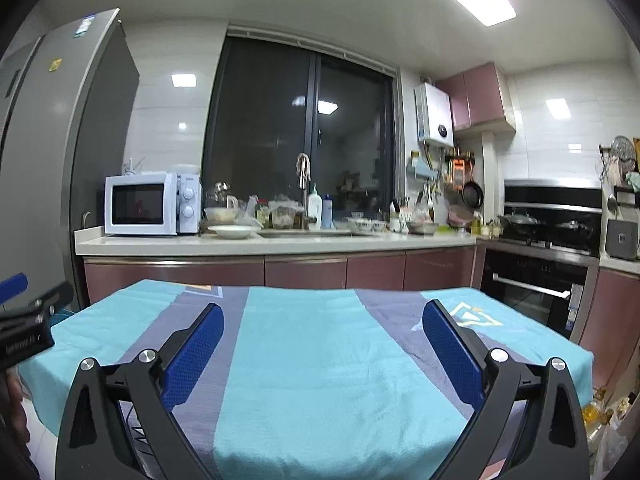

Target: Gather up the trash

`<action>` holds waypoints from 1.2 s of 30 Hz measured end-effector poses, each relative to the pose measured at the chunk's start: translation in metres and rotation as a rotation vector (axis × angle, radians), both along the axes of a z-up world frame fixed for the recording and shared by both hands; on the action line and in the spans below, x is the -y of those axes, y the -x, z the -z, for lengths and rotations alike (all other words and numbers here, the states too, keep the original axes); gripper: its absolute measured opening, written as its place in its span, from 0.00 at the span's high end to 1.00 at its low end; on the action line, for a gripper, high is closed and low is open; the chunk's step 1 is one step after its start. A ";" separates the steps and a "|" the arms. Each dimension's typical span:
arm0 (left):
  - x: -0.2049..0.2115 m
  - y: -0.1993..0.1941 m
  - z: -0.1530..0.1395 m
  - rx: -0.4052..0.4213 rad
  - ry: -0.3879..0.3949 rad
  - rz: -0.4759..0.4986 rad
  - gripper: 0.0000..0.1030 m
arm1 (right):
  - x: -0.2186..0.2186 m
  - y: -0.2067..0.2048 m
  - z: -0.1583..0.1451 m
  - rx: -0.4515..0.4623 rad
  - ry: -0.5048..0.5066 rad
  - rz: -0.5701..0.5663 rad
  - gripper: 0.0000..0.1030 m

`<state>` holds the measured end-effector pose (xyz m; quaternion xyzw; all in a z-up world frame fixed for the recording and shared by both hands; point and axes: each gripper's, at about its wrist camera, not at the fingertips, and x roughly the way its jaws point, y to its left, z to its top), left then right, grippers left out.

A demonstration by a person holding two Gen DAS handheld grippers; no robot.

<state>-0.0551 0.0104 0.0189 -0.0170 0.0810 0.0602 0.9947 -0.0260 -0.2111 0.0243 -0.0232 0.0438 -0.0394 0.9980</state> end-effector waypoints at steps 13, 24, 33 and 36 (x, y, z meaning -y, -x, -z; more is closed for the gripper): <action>-0.008 0.014 -0.001 0.054 -0.007 0.010 0.05 | -0.009 0.001 0.001 -0.011 0.004 -0.024 0.07; -0.006 0.007 0.002 0.031 -0.019 0.032 0.05 | -0.009 -0.002 0.002 -0.032 -0.002 -0.017 0.07; -0.003 0.004 0.004 0.030 -0.033 0.053 0.05 | -0.010 -0.003 0.006 -0.041 -0.007 -0.015 0.07; -0.002 0.004 0.005 0.035 -0.038 0.059 0.05 | -0.011 -0.003 0.006 -0.044 -0.008 -0.014 0.07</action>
